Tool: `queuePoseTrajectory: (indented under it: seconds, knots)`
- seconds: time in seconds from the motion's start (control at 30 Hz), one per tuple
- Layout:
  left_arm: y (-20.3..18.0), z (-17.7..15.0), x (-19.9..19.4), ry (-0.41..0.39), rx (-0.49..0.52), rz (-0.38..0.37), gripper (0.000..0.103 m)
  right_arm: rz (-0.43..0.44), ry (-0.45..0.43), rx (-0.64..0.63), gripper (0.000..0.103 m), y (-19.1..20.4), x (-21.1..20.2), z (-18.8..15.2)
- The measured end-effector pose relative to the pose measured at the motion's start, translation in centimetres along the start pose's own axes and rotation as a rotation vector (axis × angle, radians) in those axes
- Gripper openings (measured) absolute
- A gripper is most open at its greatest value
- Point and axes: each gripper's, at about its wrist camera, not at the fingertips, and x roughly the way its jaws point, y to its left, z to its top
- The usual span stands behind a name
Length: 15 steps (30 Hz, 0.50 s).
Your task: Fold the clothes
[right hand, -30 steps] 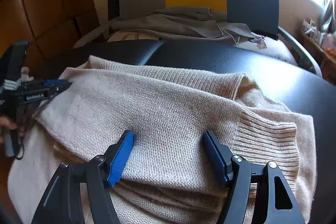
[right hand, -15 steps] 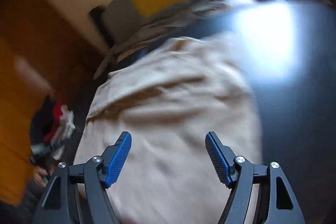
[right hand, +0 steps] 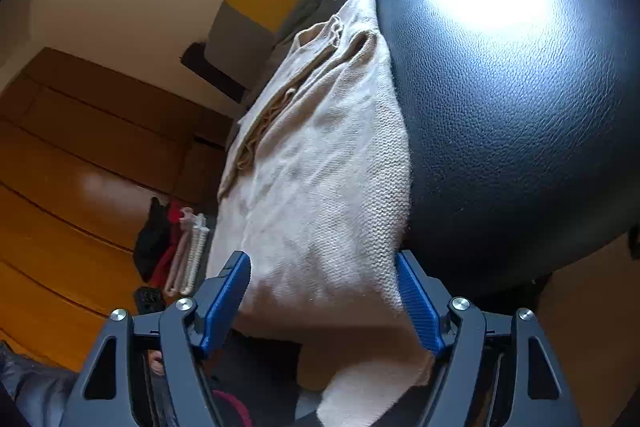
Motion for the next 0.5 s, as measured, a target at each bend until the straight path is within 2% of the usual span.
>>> queuePoseTrajectory:
  seconds: [0.1,0.2,0.33,0.5]
  knots:
    - [-1.7,0.5,1.4,0.033,0.069,-0.01,0.049,0.026,0.011,-0.01,0.076,0.4,0.5,0.4]
    - [-2.6,0.2,1.9,0.039,0.122,0.024,0.049,0.016,0.035,-0.062,0.076,1.4,1.8,1.1]
    - [-2.0,-1.3,1.2,0.064,0.076,-0.007,0.049,0.018,0.106,-0.119,0.076,2.0,2.8,0.5]
    - [-2.6,-2.7,2.6,0.121,0.121,0.022,0.05,0.019,0.168,-0.122,0.076,1.8,3.0,-0.8]
